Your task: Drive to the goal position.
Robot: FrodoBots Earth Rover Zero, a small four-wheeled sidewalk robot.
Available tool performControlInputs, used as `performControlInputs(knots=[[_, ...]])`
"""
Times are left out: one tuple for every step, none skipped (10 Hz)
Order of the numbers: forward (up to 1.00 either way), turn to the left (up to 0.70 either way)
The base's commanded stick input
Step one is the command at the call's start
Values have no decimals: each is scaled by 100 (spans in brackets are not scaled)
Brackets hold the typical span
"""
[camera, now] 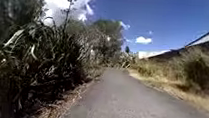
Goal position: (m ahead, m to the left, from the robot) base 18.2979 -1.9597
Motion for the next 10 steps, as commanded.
performControlInputs(knots=[[70,-1],[70,0],[70,0],[70,0],[70,0],[70,0],[70,0],[70,0],[70,0],[70,0]])
